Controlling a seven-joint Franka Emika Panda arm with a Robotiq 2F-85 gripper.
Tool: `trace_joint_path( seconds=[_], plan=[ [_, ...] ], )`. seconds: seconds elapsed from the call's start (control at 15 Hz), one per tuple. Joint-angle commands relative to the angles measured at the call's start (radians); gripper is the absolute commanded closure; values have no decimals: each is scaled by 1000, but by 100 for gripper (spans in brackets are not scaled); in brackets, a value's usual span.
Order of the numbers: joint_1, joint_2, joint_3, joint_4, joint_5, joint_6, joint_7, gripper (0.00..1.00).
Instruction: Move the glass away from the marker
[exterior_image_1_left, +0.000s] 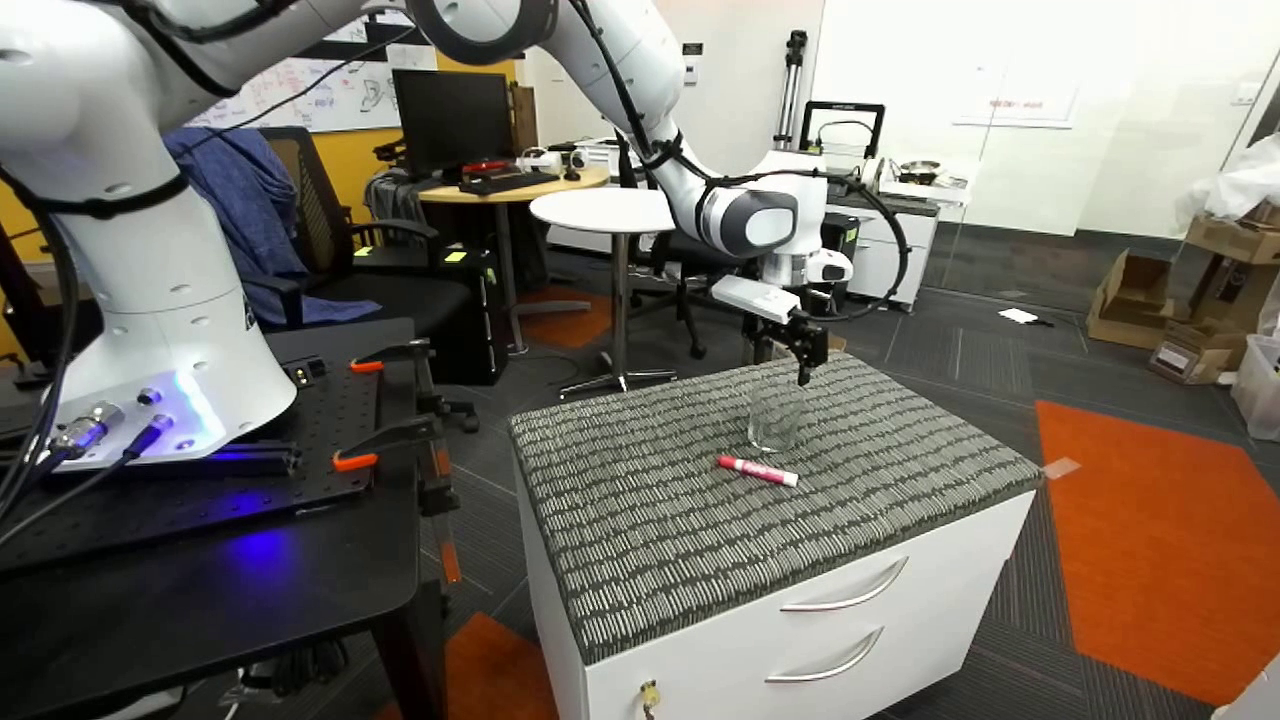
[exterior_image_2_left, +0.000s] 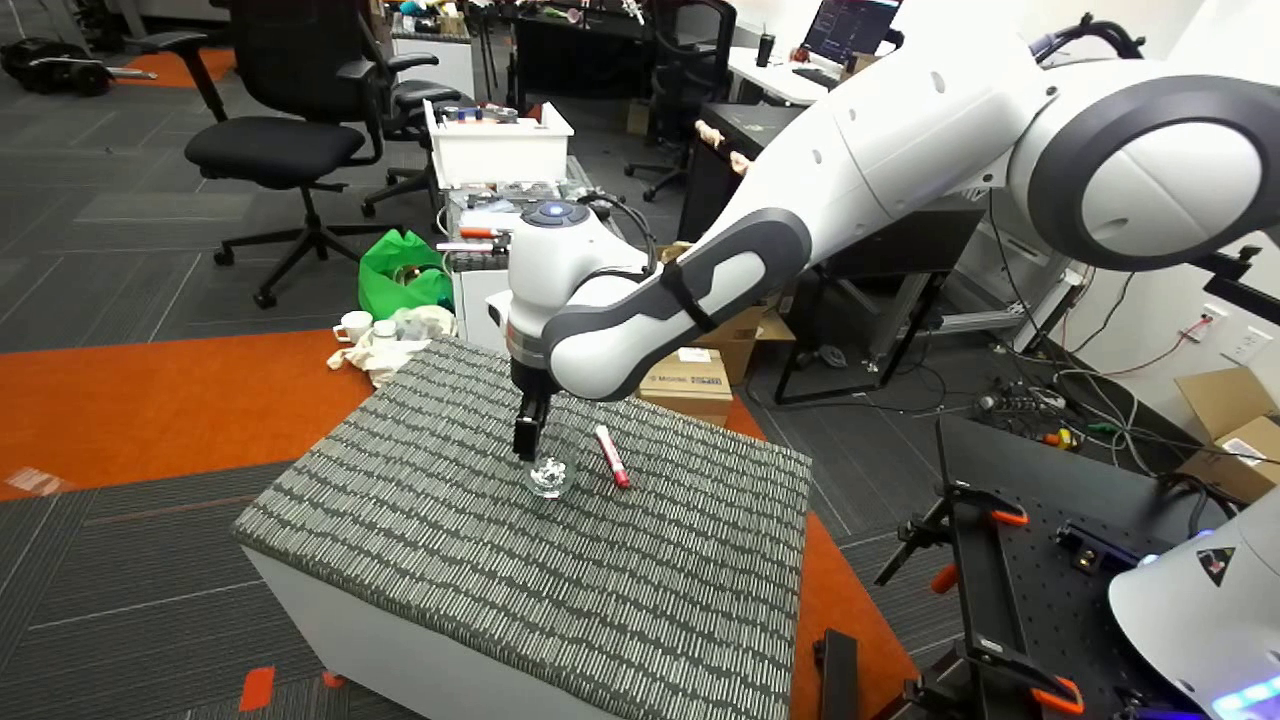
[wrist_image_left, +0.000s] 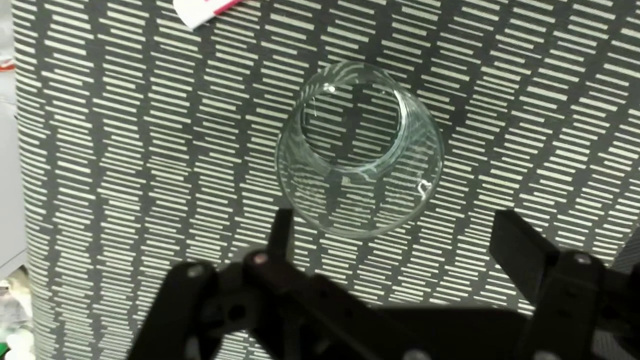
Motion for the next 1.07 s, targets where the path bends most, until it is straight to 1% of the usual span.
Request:
trace_joint_path(
  seconds=[0.0,0.33,0.67,0.8,1.0],
  plan=[
    [22,-15,-27,-41,-9,57,26,0],
    [33,-27,-24,-86,-10,113,25,0],
    [47,-50,-25,-157,-1,155,54,0],
    [46,-54,-20,-176,0,159,54,0],
    [36,-41,-13,-169,2,149,39,0]
  ],
)
